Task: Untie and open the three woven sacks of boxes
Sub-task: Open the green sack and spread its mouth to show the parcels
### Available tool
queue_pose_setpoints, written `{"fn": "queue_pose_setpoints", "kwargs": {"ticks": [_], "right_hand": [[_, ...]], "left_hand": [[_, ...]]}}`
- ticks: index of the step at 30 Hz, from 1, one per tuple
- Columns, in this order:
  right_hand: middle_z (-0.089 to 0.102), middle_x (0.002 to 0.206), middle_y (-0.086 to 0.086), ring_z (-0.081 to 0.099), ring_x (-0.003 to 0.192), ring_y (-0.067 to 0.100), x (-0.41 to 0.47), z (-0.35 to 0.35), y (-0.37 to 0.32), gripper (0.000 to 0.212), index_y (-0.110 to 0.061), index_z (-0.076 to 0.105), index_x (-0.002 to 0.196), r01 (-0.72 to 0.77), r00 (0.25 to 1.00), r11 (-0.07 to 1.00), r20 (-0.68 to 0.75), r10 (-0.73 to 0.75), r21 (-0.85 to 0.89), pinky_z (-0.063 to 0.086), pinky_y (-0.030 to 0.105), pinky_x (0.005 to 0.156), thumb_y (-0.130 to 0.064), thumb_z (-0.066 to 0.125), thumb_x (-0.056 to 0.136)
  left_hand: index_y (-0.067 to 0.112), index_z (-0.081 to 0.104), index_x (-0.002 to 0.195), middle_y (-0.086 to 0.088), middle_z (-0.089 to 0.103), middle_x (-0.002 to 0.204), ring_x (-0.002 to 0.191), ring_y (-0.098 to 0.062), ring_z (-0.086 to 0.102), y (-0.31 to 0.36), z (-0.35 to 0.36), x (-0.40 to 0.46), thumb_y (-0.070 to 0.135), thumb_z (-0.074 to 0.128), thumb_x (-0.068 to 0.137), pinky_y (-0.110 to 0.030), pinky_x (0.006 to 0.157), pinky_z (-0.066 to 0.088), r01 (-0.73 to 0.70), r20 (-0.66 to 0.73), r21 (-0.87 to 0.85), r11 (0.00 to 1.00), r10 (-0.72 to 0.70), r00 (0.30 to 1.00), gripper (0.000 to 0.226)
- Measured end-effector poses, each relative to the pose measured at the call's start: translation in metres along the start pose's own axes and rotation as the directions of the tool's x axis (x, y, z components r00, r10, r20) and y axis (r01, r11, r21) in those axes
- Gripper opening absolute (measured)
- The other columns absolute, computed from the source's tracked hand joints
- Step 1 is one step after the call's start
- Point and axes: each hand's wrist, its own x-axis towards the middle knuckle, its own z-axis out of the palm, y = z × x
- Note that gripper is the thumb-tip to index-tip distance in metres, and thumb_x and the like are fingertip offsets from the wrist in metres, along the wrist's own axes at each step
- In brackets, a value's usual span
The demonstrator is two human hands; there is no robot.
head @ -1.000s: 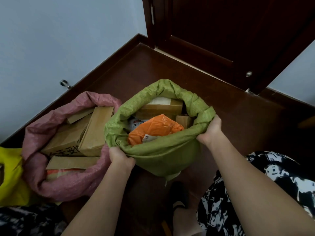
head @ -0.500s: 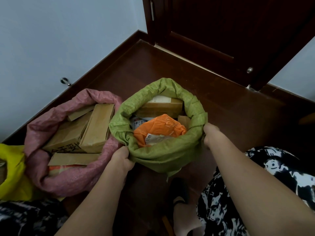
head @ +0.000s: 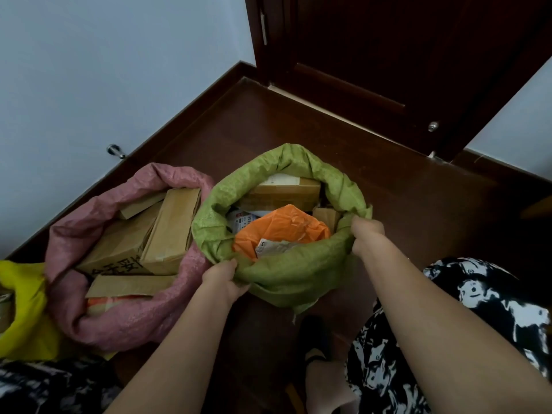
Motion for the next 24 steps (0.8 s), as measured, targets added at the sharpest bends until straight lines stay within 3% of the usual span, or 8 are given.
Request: {"fn": "queue_pose_setpoints", "kwargs": {"ticks": [5,10,12,15,17,19,21,24], "right_hand": [[0.057,0.125,0.007,0.058,0.107,0.027,0.027,-0.003,0.001,0.036,-0.011,0.055,0.126,-0.208,0.978,0.936,0.048,0.203,0.285,0.050,0.041,0.094,-0.018,0.051,0.091],[0.057,0.116,0.007,0.055,0.107,0.022,0.010,0.001,-0.007,0.033,-0.015,0.056,0.124,-0.252,0.967,0.925,0.040,0.252,0.284,0.045,0.034,0.085,-0.023,0.036,0.098],[0.052,0.135,0.006,0.051,0.121,0.027,0.009,0.004,-0.008,0.046,-0.015,0.050,0.135,-0.241,0.970,0.933,0.087,0.226,0.268,0.041,0.038,0.099,-0.032,0.027,0.099],[0.055,0.131,0.004,0.052,0.120,0.027,0.016,0.010,-0.008,0.057,-0.017,0.056,0.130,-0.328,0.945,0.901,0.096,0.314,0.283,0.036,0.042,0.106,-0.045,0.024,0.093],[0.063,0.117,0.006,0.060,0.107,0.029,0.025,0.011,-0.005,0.059,-0.019,0.065,0.116,-0.346,0.938,0.899,0.099,0.332,0.269,0.042,0.045,0.101,-0.050,0.025,0.087],[0.068,0.101,0.007,0.065,0.094,0.029,0.029,0.012,-0.001,0.057,-0.018,0.071,0.102,-0.340,0.940,0.896,0.104,0.324,0.284,0.048,0.046,0.093,-0.050,0.027,0.085],[0.070,0.091,0.007,0.067,0.086,0.028,0.031,0.010,0.001,0.054,-0.018,0.073,0.093,-0.326,0.945,0.888,0.127,0.300,0.324,0.051,0.045,0.089,-0.048,0.029,0.086],[0.073,0.097,0.006,0.068,0.091,0.030,0.036,0.010,0.004,0.053,-0.022,0.077,0.092,-0.291,0.957,0.878,0.117,0.266,0.381,0.050,0.045,0.090,-0.048,0.034,0.078]], "left_hand": [[0.016,0.039,0.143,-0.012,0.045,0.141,0.126,-0.034,0.047,-0.002,-0.011,0.029,0.001,0.042,0.097,-0.049,0.083,0.046,-0.019,-0.039,-0.330,0.944,0.006,0.999,0.048],[0.007,0.056,0.127,-0.020,0.058,0.123,0.106,-0.040,0.058,-0.007,-0.005,0.017,0.006,0.031,0.092,-0.053,0.067,0.050,-0.008,0.029,-0.422,0.906,0.022,0.999,0.043],[0.007,0.064,0.107,-0.019,0.063,0.106,0.095,-0.038,0.060,-0.010,-0.001,0.008,0.014,0.033,0.086,-0.051,0.079,0.049,-0.023,0.064,-0.402,0.915,0.053,0.997,0.039],[0.016,0.069,0.090,-0.008,0.071,0.089,0.096,-0.029,0.063,-0.009,0.007,0.003,0.028,0.037,0.088,-0.042,0.087,0.049,-0.163,0.063,-0.388,0.907,0.202,0.977,0.035],[0.018,0.069,0.104,-0.004,0.073,0.098,0.103,-0.025,0.064,-0.007,0.013,0.002,0.048,0.038,0.092,-0.039,0.089,0.050,-0.284,0.058,-0.304,0.909,0.315,0.947,0.045],[0.016,0.051,0.132,-0.004,0.059,0.130,0.119,-0.025,0.054,-0.008,0.014,0.012,0.061,0.036,0.091,-0.035,0.099,0.042,-0.425,-0.073,-0.050,0.904,0.422,0.904,0.063],[0.016,0.033,0.145,-0.005,0.043,0.144,0.131,-0.024,0.043,-0.008,0.013,0.014,0.051,0.031,0.099,-0.027,0.102,0.032,-0.561,-0.148,0.196,0.804,0.590,0.794,0.058],[0.018,0.049,0.135,-0.006,0.055,0.133,0.122,-0.026,0.053,-0.008,0.009,0.029,0.045,0.032,0.099,-0.034,0.103,0.040,-0.526,-0.162,0.104,0.844,0.536,0.829,0.048]]}}
